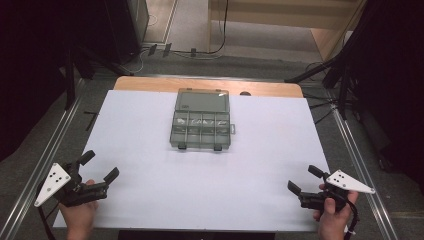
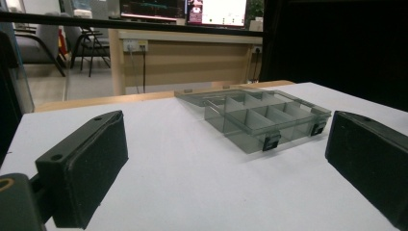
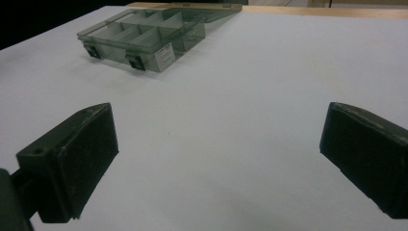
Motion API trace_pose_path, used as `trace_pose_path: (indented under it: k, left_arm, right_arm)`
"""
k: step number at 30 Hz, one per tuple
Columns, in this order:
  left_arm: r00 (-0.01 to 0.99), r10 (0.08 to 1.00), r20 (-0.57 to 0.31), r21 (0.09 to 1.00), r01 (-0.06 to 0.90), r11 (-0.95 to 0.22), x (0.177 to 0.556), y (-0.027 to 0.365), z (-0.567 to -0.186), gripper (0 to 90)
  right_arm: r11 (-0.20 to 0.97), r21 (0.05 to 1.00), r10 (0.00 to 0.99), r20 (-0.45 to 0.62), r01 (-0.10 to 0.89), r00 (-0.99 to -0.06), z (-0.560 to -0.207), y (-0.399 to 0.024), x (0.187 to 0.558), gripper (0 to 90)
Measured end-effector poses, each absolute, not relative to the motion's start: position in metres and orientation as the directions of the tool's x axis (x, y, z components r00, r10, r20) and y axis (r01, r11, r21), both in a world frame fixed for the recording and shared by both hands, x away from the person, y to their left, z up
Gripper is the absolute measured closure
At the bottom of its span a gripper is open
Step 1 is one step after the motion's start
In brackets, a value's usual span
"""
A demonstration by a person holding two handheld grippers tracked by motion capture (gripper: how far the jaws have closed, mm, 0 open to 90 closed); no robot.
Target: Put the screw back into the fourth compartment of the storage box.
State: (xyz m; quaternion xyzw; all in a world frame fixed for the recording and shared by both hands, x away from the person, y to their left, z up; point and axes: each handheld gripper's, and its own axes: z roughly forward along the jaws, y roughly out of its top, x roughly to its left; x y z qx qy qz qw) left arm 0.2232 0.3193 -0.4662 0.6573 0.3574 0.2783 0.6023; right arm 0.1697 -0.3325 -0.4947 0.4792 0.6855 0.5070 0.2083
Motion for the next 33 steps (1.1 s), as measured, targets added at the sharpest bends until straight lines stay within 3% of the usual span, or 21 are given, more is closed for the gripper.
trace_pose_path:
  k: [17, 33]
  left_arm:
    - [0.578, 0.815, -0.052, 0.991, 0.132, -0.031, 0.222, 0.322, -0.466, 1.2]
    - [0.576, 0.816, -0.047, 0.99, 0.135, -0.038, 0.221, 0.321, -0.466, 1.2]
  right_arm:
    - [-0.047, 0.926, 0.867, 0.224, 0.374, -0.445, -0.498, -0.357, 0.151, 0.3]
    - [-0.039, 0.937, 0.86, 0.208, 0.348, -0.466, -0.496, -0.349, 0.152, 0.0]
